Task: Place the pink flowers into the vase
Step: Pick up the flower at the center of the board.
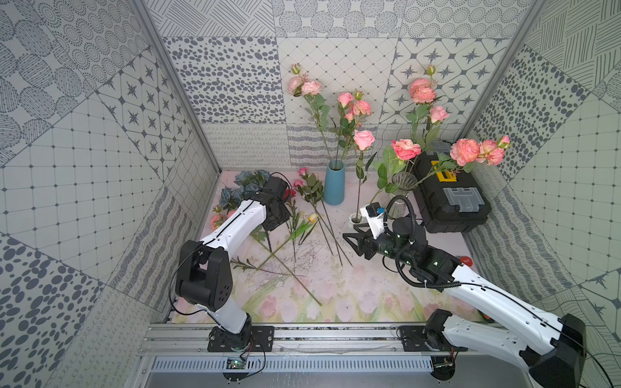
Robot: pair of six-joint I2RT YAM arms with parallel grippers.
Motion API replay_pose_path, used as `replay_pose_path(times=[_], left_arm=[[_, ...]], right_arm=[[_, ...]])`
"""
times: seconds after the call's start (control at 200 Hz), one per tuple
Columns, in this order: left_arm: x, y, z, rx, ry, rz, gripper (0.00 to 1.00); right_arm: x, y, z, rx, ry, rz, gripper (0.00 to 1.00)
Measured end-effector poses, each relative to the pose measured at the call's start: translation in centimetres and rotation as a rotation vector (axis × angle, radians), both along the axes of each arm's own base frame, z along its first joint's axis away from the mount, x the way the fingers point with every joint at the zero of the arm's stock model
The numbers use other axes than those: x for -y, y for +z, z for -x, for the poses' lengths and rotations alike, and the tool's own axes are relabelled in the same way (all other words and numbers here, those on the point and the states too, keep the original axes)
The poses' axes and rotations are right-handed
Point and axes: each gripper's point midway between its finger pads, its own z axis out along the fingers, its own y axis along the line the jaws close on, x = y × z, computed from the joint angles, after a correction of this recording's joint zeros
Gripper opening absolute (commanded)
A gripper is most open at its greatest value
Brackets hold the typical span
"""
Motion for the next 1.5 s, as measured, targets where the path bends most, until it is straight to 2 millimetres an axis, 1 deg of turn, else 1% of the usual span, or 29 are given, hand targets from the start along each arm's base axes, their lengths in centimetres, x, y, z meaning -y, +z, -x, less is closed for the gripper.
replay_pose_path(times=[0.065, 0.175, 0.31, 0.425, 0.51, 0.59, 0.69, 0.825, 0.951, 1.081, 1.251, 1.501], left_arm=[[-1.0, -1.1, 1.0, -0.033, 0.022, -0.011, 0.40], [-1.7, -2.5, 1.7, -0.073, 0.038, -0.020, 0.38], [-1.5, -4.2, 1.4, -0.122, 0.024, -0.022, 0.37], [-0.9, -5.1, 0.9, -0.150, -0.017, -0.015, 0.38], [-0.4, -5.4, 0.8, -0.160, -0.052, -0.006, 0.40], [0.2, -5.4, 0.7, -0.166, -0.093, 0.008, 0.44], [1.4, -5.2, 0.6, -0.172, -0.160, 0.025, 0.47], [2.9, -4.9, 0.7, -0.183, -0.257, 0.028, 0.47], [3.7, -4.8, 0.9, -0.201, -0.336, 0.009, 0.46], [3.8, -5.1, 1.5, -0.238, -0.400, -0.017, 0.45], [3.4, -5.8, 2.3, -0.295, -0.458, -0.055, 0.45], [2.8, -7.6, 3.2, -0.376, -0.519, -0.113, 0.45]], right_arm=[[-0.1, 0.1, 0.0, 0.000, 0.003, -0.001, 0.58], [-0.1, 0.1, 0.0, 0.001, 0.003, -0.002, 0.58], [-0.1, 0.1, 0.0, 0.001, 0.002, -0.001, 0.58], [-0.1, 0.1, 0.0, 0.001, 0.001, -0.001, 0.58], [-0.1, 0.1, 0.0, 0.001, 0.001, -0.001, 0.58], [-0.1, 0.1, 0.0, 0.001, 0.001, -0.002, 0.58], [-0.1, 0.1, 0.0, 0.001, 0.001, -0.002, 0.58], [-0.1, 0.1, -0.1, 0.001, 0.000, -0.001, 0.58], [-0.1, 0.1, -0.1, 0.001, -0.001, -0.001, 0.58], [0.0, 0.1, -0.1, 0.002, -0.004, 0.000, 0.58], [0.0, 0.1, -0.2, 0.004, -0.006, -0.002, 0.58], [0.0, 0.2, -0.2, 0.006, -0.008, -0.002, 0.58]])
